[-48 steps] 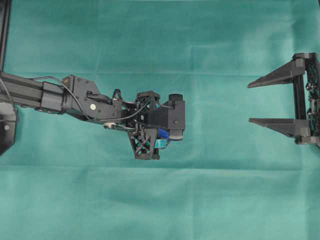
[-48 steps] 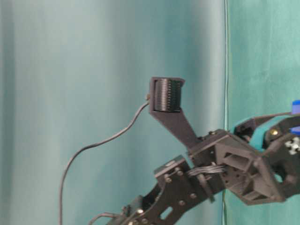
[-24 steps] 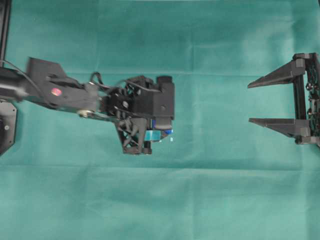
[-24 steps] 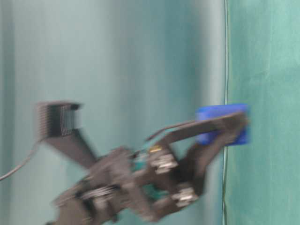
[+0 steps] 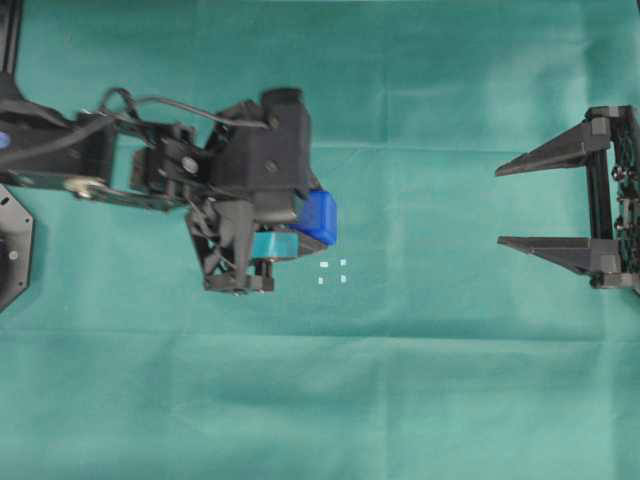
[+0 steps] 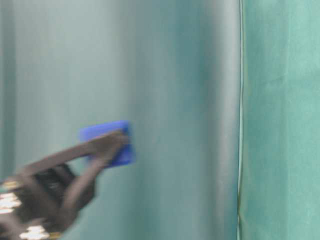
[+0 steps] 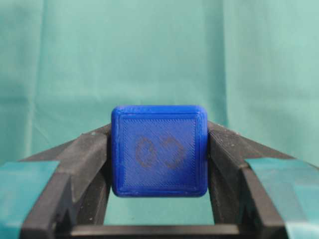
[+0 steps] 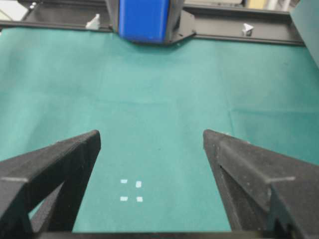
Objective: Handover the blue block to the right arm after grasping it with the left arm, then place it in the designated position.
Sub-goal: 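Lift the blue cube with the left gripper and rotate it upright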
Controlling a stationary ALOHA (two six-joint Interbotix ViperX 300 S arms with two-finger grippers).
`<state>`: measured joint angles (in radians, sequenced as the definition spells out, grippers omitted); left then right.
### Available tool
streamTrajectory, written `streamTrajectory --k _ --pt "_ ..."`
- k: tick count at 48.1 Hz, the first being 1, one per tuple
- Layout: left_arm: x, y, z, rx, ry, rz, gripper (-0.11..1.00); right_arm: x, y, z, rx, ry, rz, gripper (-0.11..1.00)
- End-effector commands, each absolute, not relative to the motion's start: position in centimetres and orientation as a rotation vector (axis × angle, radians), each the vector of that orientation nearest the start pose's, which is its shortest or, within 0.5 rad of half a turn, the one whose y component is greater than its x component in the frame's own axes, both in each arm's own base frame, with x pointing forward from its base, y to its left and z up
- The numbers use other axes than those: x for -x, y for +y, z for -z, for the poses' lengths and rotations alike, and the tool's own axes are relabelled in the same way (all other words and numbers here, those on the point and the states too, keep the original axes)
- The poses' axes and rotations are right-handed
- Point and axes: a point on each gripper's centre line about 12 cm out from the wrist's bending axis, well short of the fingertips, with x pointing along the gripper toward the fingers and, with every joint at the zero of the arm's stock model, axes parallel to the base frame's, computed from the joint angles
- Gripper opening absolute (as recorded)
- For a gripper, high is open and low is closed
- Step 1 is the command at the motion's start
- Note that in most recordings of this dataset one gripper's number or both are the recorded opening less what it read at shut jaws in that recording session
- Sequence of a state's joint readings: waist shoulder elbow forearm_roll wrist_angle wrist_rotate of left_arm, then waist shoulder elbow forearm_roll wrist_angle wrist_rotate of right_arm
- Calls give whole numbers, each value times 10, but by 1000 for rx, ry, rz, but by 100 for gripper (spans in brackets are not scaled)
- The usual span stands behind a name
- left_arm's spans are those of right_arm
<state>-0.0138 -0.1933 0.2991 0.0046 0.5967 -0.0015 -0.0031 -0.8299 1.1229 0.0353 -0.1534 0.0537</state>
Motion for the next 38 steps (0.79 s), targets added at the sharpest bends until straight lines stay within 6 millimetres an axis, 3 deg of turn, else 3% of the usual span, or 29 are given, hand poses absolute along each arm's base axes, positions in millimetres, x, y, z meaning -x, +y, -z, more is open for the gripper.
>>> streamTrajectory --k 1,7,38 --pt "-384 -5 -358 -9 644 12 47 -226 -1 -279 -88 118 14 94" --pt "-383 -5 -366 -11 660 12 47 -226 -2 -279 -90 121 15 94" --pt "-382 -5 -364 -10 672 11 47 -226 -1 -279 -90 122 14 94"
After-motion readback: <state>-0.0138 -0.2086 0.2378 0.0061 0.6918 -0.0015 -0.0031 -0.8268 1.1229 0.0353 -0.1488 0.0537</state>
